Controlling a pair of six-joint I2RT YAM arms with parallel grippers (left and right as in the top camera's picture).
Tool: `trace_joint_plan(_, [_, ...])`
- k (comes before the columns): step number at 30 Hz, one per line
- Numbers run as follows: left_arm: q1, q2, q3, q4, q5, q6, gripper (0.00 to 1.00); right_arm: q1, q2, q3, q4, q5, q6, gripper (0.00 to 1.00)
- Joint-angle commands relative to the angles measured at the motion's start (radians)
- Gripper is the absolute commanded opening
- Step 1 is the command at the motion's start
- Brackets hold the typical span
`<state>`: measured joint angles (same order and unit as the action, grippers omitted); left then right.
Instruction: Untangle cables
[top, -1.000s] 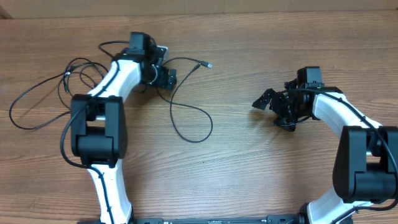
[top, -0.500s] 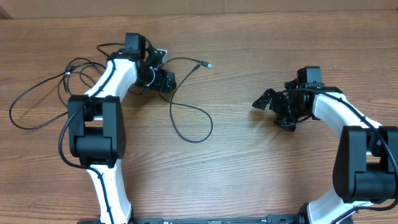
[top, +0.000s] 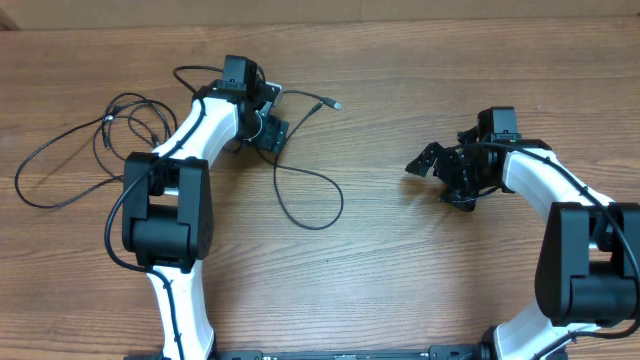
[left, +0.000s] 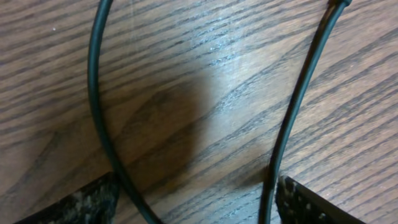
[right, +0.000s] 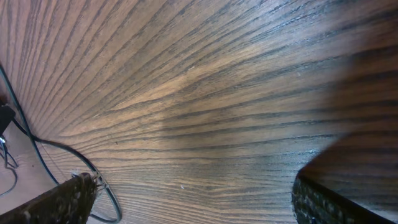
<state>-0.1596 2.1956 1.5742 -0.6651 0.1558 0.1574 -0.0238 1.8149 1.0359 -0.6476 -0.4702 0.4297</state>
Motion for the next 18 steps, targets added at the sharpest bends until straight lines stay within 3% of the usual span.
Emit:
trace_joint_plan(1, [-0.022, 0.15, -0.07, -0.034, 0.057, -0.03, 0.88, -0.005, 0.04, -0.027, 0.0, 0.111, -0.012, 1.0])
trace_joint_plan(5, [-0.019, 0.149, -0.055, -0.052, 0.061, -0.022, 0.89, -0.005, 0.04, -0.027, 0.0, 0.111, -0.012, 1.0])
trace_joint_plan(7, [-0.018, 0.147, -0.038, -0.073, 0.054, -0.023, 0.99, -0.005, 0.04, -0.027, 0.0, 0.111, -0.012, 1.0])
trace_joint_plan(11, [-0.027, 0.147, -0.011, -0.098, 0.046, -0.031, 0.99, -0.005, 0.04, -0.027, 0.0, 0.111, -0.012, 1.0])
trace_joint_plan(18, [-0.085, 0.148, -0.024, -0.11, -0.094, -0.089, 0.74, -0.005, 0.04, -0.027, 0.0, 0.111, -0.012, 1.0])
